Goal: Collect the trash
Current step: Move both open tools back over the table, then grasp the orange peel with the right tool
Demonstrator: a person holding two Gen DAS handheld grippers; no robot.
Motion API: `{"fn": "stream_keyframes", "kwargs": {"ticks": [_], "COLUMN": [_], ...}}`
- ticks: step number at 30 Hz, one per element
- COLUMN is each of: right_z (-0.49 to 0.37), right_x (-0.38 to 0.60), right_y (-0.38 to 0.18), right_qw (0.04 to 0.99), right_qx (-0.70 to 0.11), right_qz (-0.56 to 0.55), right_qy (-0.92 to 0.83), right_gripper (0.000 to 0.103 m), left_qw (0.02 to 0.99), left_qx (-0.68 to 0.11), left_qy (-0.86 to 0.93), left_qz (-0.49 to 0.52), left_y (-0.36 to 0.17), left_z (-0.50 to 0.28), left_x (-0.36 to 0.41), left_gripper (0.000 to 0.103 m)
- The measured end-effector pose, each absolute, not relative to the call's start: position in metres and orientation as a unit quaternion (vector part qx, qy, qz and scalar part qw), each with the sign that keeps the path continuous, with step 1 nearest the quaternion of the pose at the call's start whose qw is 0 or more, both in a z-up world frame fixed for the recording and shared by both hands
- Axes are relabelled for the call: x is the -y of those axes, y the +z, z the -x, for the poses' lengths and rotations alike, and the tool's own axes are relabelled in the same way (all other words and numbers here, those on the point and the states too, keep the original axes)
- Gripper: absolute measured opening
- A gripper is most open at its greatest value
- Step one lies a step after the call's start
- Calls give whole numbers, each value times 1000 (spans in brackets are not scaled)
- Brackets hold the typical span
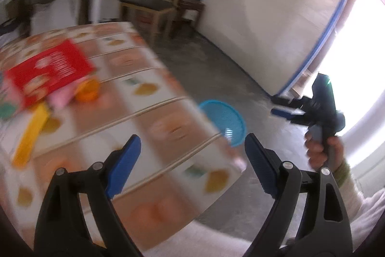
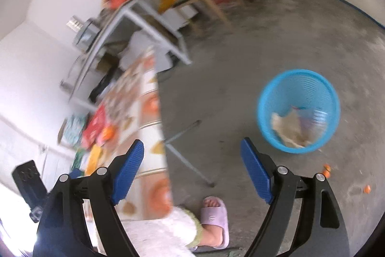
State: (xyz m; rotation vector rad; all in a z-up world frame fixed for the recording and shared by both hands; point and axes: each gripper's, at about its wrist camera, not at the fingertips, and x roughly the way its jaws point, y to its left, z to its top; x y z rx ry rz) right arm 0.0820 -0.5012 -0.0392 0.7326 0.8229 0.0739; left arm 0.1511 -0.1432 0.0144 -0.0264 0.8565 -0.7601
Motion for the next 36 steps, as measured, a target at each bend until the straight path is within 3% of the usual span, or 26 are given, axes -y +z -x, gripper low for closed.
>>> {"fn": "stream_keyframes", "kwargs": {"ticks": [9,24,36], "right_z": [-134,-218,-307], "right_x": [397,273,240], "right_y": [-9,-2,-42], "right_qw": [850,840,844], "right_qx": [-422,-461,-495], "right_qz": [-283,-211,-133], "right_qy": [140,191,158], "right_gripper": [80,80,55], "left_qw": [878,906,898], "left_qx": [-389,-346,-352], "left_qy": [-271,-219,-231], "left_qz": [59,109,129], "left_y": [-2,-11,-21], "left_z": [-123,-121,-139], "left_x": [34,-46,-60], "left_gripper": [84,84,84]}}
